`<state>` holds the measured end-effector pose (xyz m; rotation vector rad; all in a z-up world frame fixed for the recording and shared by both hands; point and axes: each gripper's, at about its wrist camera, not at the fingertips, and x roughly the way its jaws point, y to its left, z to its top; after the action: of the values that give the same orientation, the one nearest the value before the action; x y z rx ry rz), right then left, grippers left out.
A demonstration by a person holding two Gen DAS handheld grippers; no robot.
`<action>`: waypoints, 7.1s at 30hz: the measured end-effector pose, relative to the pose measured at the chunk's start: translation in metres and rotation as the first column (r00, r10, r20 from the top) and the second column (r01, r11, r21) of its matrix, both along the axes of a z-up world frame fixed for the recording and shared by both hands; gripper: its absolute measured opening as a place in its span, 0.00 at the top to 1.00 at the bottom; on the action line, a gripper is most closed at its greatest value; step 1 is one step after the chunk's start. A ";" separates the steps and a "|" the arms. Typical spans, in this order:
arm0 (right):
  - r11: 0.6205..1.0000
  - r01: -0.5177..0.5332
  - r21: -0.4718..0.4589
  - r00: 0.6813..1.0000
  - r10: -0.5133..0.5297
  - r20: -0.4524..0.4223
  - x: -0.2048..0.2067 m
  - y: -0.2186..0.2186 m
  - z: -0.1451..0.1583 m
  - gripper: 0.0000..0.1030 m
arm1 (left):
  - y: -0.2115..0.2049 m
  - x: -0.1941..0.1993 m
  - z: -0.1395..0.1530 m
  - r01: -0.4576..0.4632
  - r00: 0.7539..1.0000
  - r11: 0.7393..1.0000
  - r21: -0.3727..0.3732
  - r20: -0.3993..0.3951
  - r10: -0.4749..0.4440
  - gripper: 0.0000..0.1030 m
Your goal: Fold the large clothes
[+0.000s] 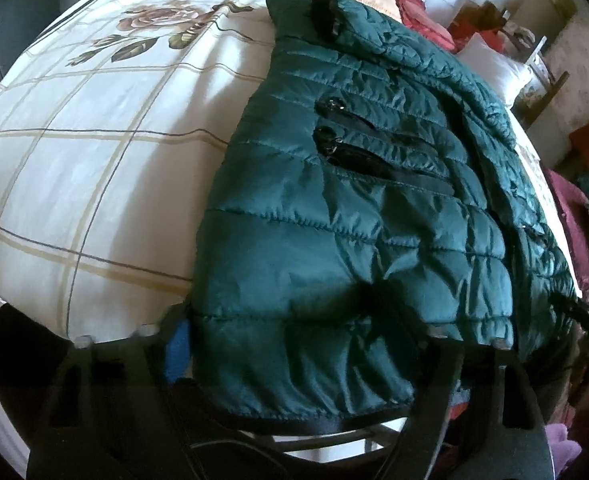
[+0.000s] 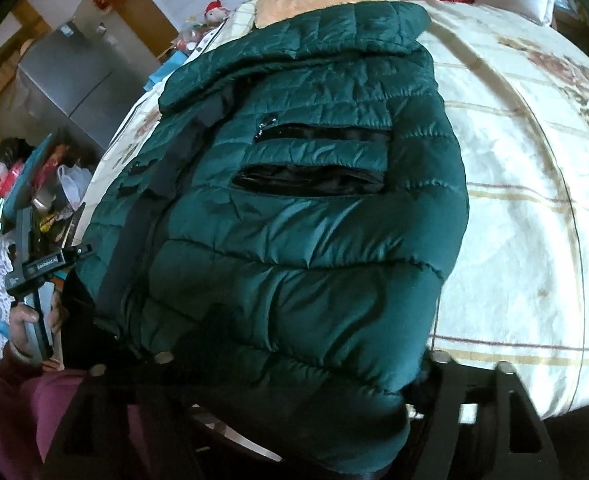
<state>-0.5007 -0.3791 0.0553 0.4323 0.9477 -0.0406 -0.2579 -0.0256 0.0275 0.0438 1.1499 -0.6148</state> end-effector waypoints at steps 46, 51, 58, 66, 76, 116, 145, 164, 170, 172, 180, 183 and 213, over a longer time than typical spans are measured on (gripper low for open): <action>0.922 0.380 -0.071 0.905 -0.355 0.235 0.238 -0.173 0.102 0.81 | -0.146 0.250 0.094 -0.205 0.946 0.964 -0.167 0.220 0.239 0.86; 0.917 0.391 -0.076 0.906 -0.370 0.205 0.256 -0.184 0.088 0.81 | -0.162 0.267 0.079 -0.208 0.947 0.969 -0.133 0.220 0.233 0.85; 0.920 0.391 -0.029 0.909 -0.381 0.167 0.272 -0.194 0.072 0.67 | -0.168 0.279 0.062 -0.230 0.949 0.958 -0.172 0.180 0.260 0.82; 0.930 0.369 0.009 0.902 -0.360 0.237 0.252 -0.192 0.101 0.38 | -0.157 0.283 0.073 -0.172 0.971 0.960 -0.222 0.126 0.203 0.77; 0.882 0.466 -0.079 0.815 -0.393 0.425 0.217 -0.157 0.153 0.29 | -0.122 0.265 0.117 -0.221 0.936 0.910 -0.350 0.186 0.299 0.21; 0.870 0.322 -0.373 0.946 -0.312 0.089 0.349 -0.164 0.057 0.26 | -0.240 0.298 0.020 -0.214 0.954 0.974 0.076 0.229 0.191 0.07; 0.901 0.179 -0.395 0.984 -0.156 0.088 0.288 -0.085 0.043 0.19 | -0.240 0.297 0.021 -0.215 0.945 0.974 0.074 0.267 0.189 0.05; 0.888 0.395 -0.236 0.919 -0.383 0.094 0.237 -0.155 0.040 0.19 | -0.183 0.235 0.066 -0.131 0.933 0.991 0.011 0.339 0.120 0.05; 0.881 0.419 -0.218 0.908 -0.404 0.113 0.221 -0.152 0.053 0.18 | -0.166 0.218 0.067 -0.120 0.936 0.993 0.005 0.334 0.111 0.05; 0.882 0.421 -0.212 0.907 -0.401 0.132 0.210 -0.146 0.061 0.18 | -0.161 0.212 0.066 -0.117 0.938 0.993 -0.009 0.327 0.114 0.05; 0.906 0.372 -0.203 0.928 -0.355 0.117 0.182 -0.123 0.055 0.17 | -0.152 0.194 0.056 -0.103 0.954 0.993 -0.050 0.278 0.113 0.05; 0.907 0.368 -0.207 0.930 -0.359 0.078 0.186 -0.124 0.035 0.17 | -0.151 0.189 0.050 -0.102 0.960 0.994 -0.048 0.256 0.111 0.05; 0.947 0.315 -0.067 0.946 -0.307 0.098 0.182 -0.139 0.023 0.00 | -0.129 0.197 0.007 -0.070 0.994 0.987 -0.146 0.075 0.082 0.05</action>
<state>-0.3187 -0.5183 0.0779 0.5006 0.7824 -0.3452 -0.0605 -0.1543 0.0341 -0.0968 1.0217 -0.6209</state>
